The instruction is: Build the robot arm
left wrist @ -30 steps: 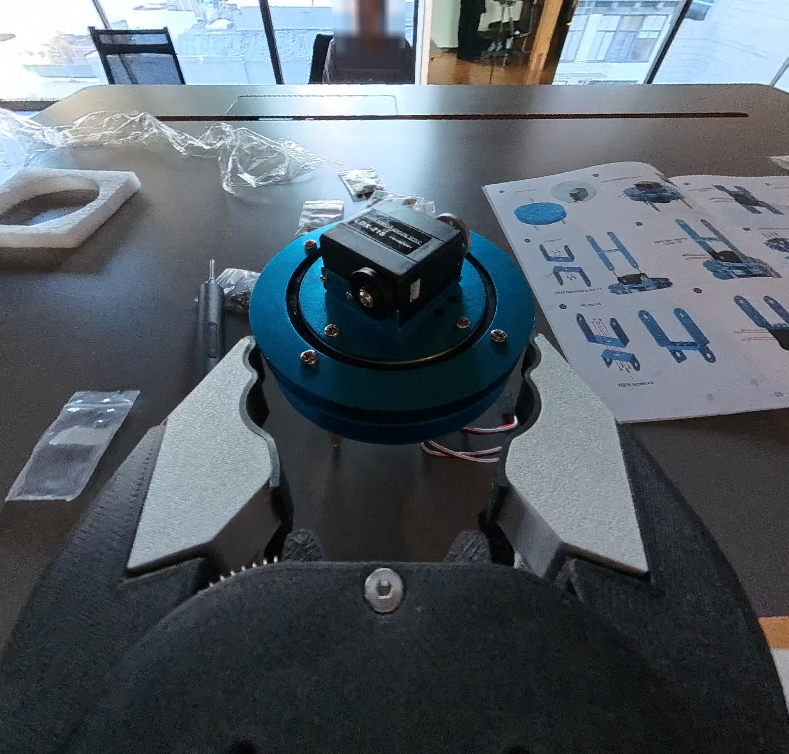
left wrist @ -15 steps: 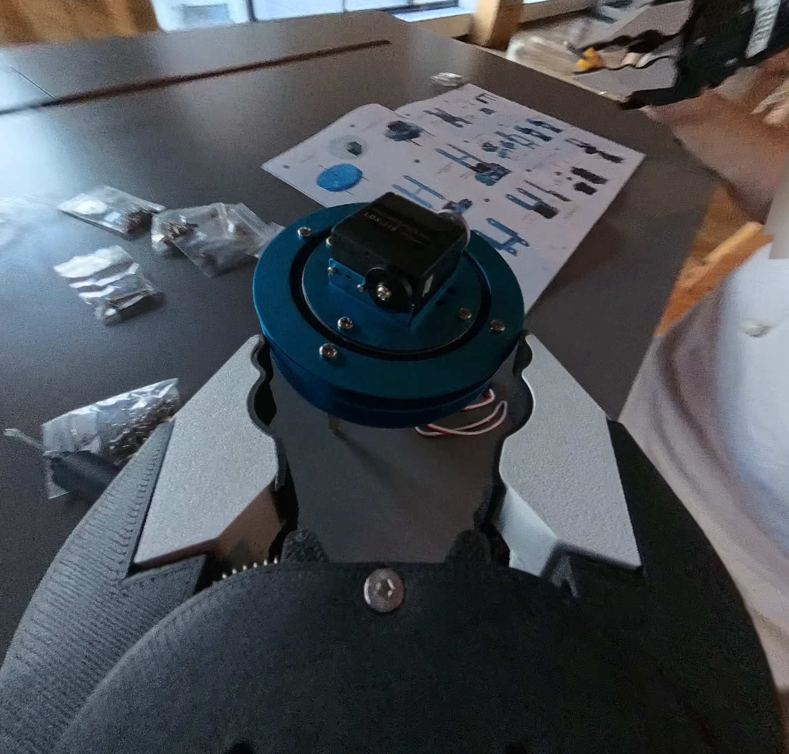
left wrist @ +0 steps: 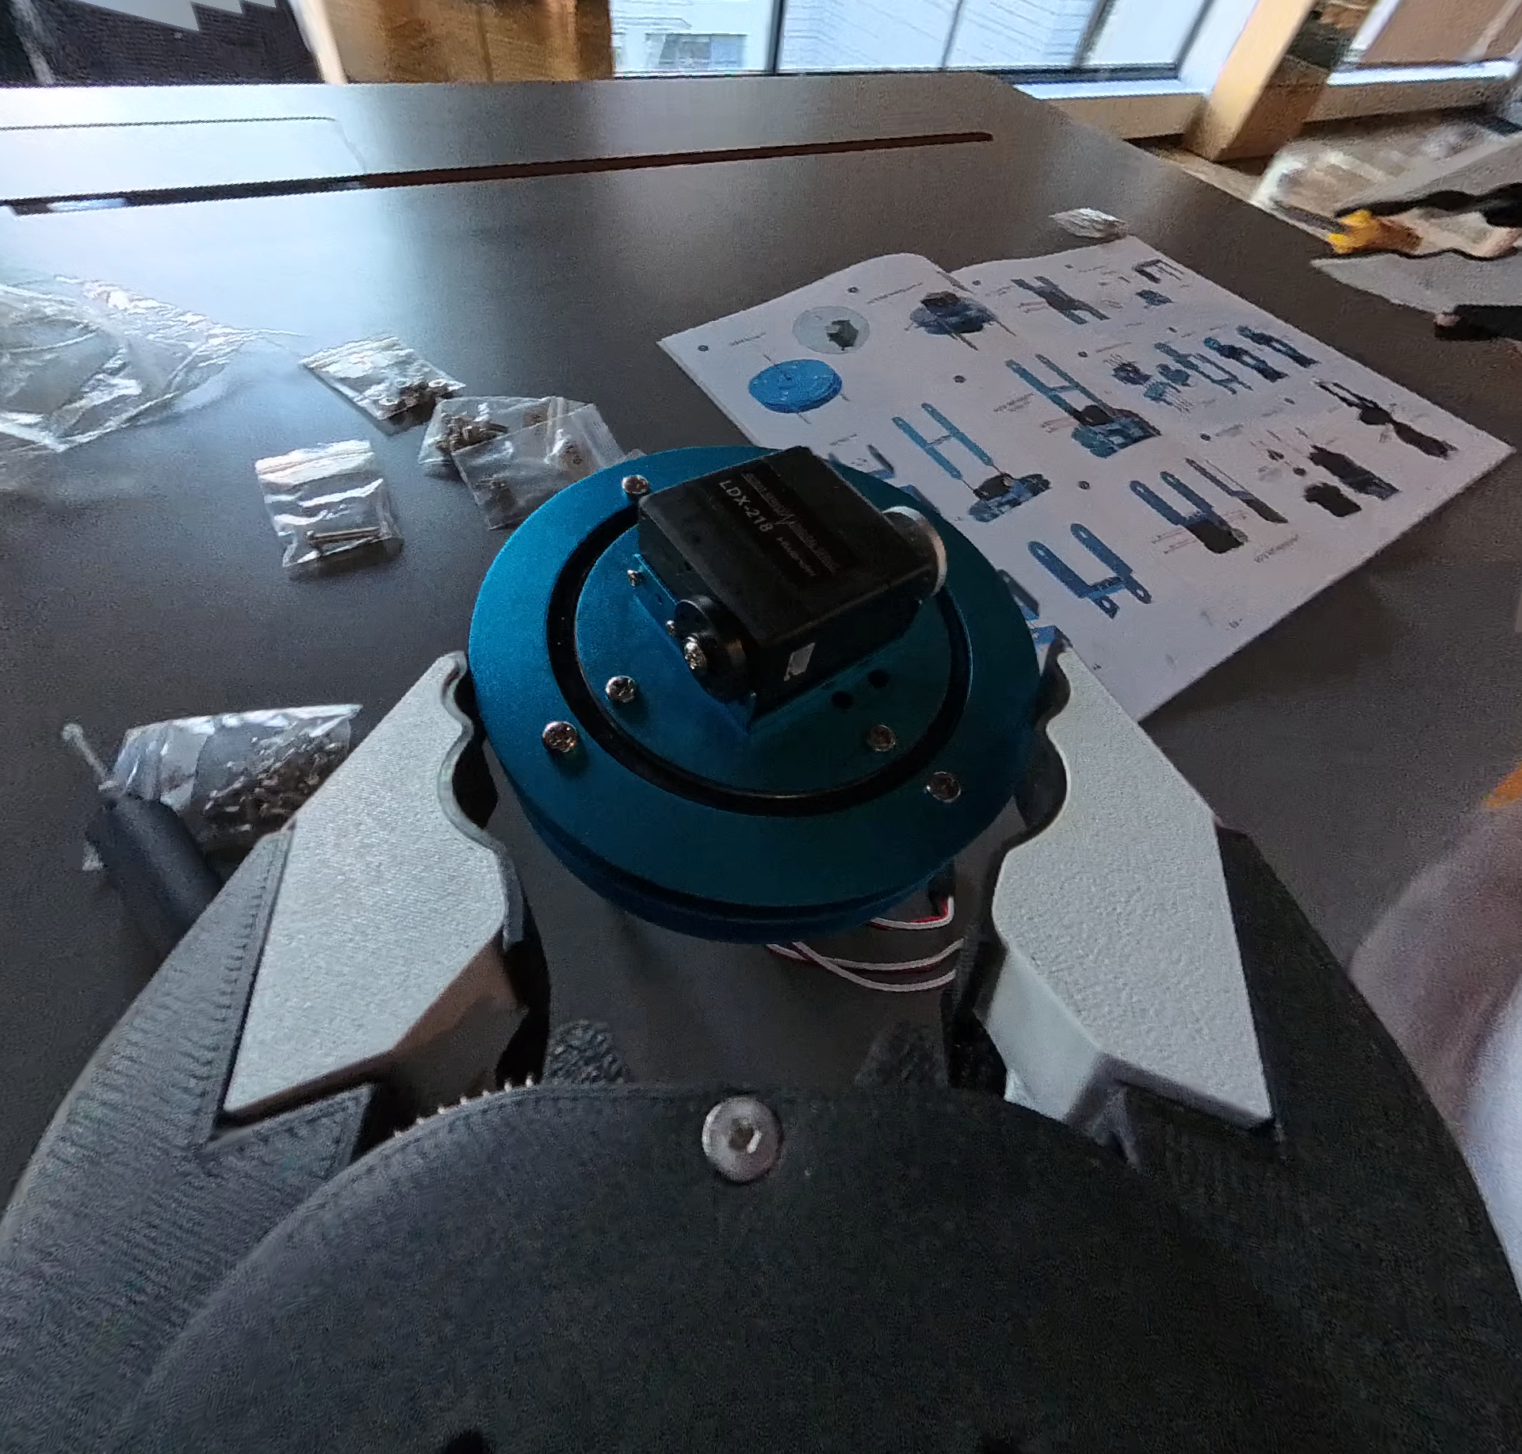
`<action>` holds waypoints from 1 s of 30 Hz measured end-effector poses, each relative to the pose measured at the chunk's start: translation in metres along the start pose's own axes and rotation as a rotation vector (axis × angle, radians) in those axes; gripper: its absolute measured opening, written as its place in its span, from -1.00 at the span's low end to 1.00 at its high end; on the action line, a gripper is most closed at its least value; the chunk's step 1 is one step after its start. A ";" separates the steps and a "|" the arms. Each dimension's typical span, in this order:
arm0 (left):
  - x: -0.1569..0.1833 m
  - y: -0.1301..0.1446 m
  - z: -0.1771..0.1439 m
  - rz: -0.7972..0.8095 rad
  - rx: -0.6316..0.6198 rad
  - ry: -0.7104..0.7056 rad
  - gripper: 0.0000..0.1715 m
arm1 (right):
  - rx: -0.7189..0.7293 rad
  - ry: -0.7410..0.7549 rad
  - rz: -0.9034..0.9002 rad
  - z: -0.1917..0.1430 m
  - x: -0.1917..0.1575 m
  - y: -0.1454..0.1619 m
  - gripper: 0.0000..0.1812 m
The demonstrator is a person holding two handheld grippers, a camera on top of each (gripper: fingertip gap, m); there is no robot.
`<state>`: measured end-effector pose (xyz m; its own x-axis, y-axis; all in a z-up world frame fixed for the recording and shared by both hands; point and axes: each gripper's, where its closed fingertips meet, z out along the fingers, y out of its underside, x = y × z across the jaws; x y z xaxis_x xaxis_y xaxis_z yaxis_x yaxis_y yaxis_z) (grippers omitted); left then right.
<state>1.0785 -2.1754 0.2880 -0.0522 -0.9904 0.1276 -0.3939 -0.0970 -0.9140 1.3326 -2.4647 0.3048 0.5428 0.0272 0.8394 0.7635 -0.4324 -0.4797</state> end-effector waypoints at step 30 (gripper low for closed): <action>0.008 0.017 0.002 0.196 -0.180 0.244 0.51 | 0.031 -0.040 0.027 -0.006 -0.003 -0.002 -0.83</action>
<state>1.0729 -2.1853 0.2728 -0.3518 -0.9338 0.0651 -0.5093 0.1326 -0.8503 1.3276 -2.4699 0.3047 0.5761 0.0519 0.8158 0.7586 -0.4056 -0.5099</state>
